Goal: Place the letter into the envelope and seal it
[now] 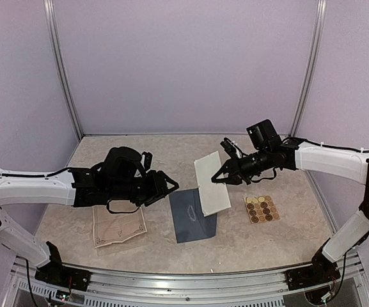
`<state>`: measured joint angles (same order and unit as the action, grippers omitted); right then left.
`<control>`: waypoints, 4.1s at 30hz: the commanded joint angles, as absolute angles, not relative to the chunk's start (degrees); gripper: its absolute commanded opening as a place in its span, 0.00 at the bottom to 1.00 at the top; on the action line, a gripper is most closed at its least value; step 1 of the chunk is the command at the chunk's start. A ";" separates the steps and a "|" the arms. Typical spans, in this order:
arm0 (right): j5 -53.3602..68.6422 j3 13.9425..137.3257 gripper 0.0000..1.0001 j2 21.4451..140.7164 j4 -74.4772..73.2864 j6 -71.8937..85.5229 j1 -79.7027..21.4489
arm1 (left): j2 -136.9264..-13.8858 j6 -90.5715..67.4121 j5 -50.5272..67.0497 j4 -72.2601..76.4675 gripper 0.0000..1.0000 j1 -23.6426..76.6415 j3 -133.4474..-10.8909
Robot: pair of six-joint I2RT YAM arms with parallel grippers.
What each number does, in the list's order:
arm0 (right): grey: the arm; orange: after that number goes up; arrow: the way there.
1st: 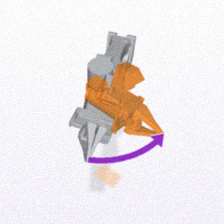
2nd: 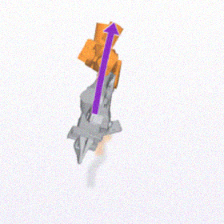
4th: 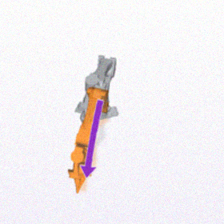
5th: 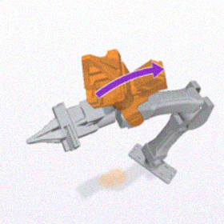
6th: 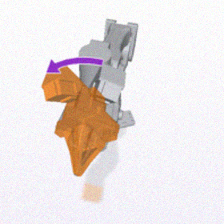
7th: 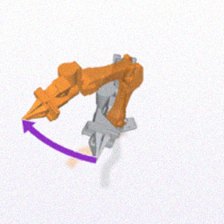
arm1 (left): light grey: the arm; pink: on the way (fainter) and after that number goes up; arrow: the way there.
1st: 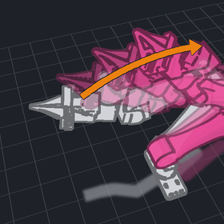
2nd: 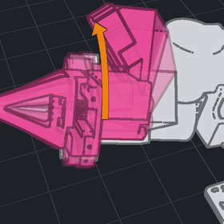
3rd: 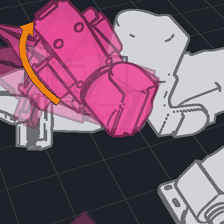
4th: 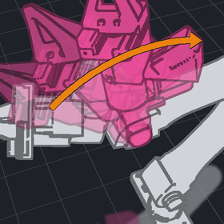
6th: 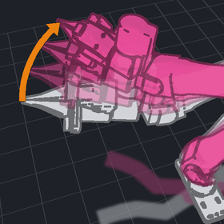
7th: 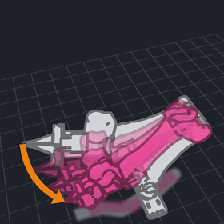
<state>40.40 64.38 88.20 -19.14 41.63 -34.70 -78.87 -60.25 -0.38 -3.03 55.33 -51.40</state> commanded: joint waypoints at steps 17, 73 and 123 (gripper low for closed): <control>34.42 63.30 0.00 100.88 -20.57 37.40 -33.27 | -98.81 -58.33 14.90 -5.78 0.47 50.23 -53.04; 27.95 69.92 0.00 102.57 -25.31 36.17 -30.66 | -99.55 -51.83 4.87 -12.38 0.51 46.99 -59.01; 54.70 87.19 0.75 87.70 -28.22 26.84 -33.43 | -76.81 -41.25 17.19 3.18 0.00 47.62 -69.61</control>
<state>57.93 92.44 95.20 -46.37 13.78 -36.05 -82.81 -35.24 24.47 -9.32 47.57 -72.47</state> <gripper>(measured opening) 0.577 0.004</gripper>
